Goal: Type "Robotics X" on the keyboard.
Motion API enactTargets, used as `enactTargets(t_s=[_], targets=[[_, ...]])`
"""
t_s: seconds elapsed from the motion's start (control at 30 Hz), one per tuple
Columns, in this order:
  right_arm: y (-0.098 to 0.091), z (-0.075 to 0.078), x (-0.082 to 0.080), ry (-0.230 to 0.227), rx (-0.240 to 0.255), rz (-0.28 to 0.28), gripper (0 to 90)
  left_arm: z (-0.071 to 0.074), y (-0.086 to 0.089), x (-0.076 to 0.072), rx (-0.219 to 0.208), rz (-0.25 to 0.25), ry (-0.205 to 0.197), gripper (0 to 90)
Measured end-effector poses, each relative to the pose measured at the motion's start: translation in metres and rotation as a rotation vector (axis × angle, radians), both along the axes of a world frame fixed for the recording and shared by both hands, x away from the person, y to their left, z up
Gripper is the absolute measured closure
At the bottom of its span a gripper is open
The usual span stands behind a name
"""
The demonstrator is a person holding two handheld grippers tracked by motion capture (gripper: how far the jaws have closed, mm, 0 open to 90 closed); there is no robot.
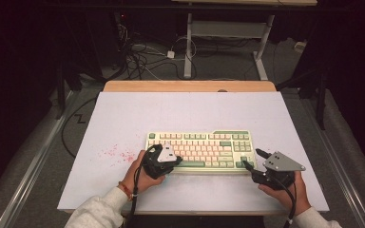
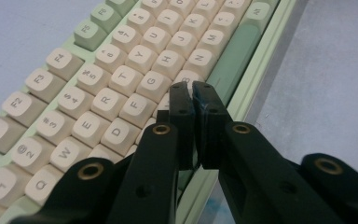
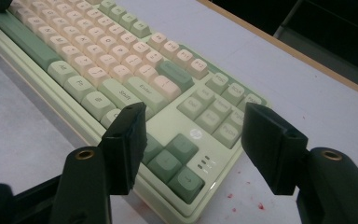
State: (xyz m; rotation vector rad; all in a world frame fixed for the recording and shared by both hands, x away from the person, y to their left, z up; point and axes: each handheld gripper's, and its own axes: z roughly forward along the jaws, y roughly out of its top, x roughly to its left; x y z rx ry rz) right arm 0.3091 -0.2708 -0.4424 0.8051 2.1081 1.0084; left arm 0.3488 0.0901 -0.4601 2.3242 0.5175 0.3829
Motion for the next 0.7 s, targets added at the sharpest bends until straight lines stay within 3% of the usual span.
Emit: enactTargets(t_s=[0.3,0.43,0.7], targets=[[0.002,0.001,0.002,0.007,0.008,0.015,35.1,-0.003,-0.008,0.0,0.028,-0.023,-0.002,87.3],[0.003,0.002,0.003,0.005,0.006,0.017,34.7,0.0,-0.009,-0.002,0.036,-0.038,-0.011,83.6],[0.006,0.005,0.007,0.008,0.005,0.025,35.9,0.01,0.008,-0.005,-0.021,-0.016,-0.052,72.8]])
